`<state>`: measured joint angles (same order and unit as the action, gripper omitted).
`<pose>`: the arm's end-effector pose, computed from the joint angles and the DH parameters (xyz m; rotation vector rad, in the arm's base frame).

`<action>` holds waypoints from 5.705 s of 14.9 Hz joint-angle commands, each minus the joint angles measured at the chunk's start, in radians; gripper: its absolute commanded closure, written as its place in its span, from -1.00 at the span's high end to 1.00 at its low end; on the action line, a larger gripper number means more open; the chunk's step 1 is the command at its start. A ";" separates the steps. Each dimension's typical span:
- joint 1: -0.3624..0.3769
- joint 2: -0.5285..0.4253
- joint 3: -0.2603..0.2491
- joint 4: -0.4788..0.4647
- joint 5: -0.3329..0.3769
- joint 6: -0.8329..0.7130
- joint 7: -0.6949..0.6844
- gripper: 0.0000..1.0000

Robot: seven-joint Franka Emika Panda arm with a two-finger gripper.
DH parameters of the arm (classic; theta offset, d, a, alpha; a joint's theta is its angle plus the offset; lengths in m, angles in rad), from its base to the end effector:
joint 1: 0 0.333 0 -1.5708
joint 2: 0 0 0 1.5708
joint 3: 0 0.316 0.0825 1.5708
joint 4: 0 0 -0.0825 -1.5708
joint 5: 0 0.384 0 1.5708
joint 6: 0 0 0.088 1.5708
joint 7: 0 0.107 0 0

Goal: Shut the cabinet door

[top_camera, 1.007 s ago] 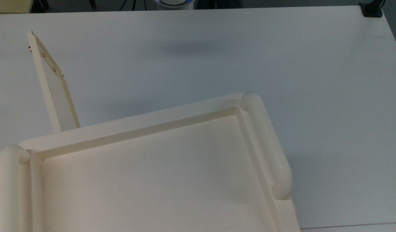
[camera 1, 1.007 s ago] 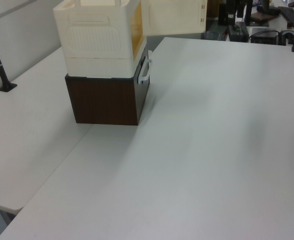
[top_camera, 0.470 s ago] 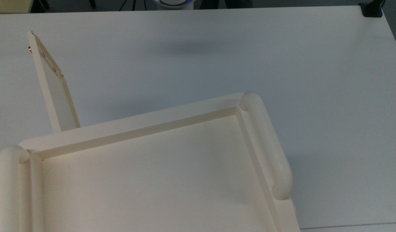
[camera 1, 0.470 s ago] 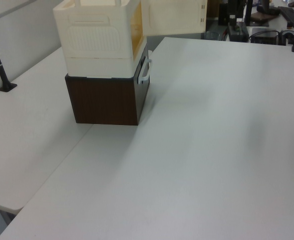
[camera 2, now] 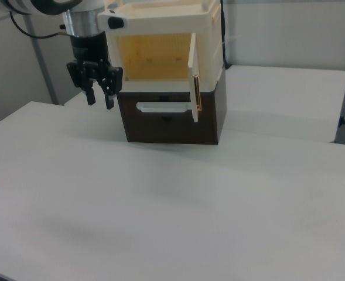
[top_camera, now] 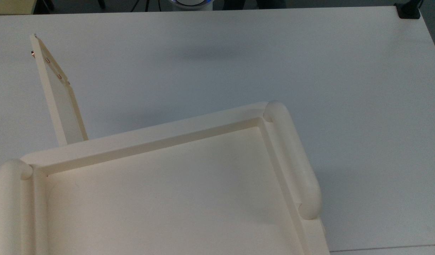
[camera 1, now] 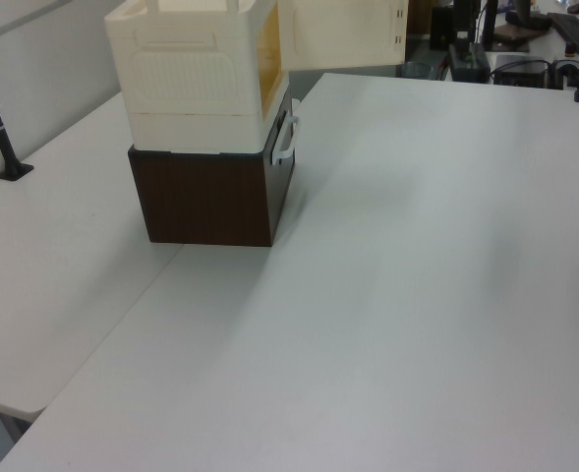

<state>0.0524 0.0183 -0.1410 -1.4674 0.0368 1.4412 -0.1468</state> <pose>0.5453 -0.0433 0.6516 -3.1005 -0.0963 0.0621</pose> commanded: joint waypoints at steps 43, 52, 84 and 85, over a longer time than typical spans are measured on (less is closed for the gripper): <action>-0.028 0.215 -0.055 -0.002 0.406 0.748 0.284 -0.90; 0.116 0.318 -0.055 0.084 0.508 0.847 0.127 -0.90; 0.310 0.483 -0.057 0.171 0.500 1.334 0.092 -0.91; 0.310 0.491 -0.057 0.174 0.499 1.334 0.092 -0.91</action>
<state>0.3267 0.4711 -0.1883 -1.3458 0.5200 2.7539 -0.0481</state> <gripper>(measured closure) 0.952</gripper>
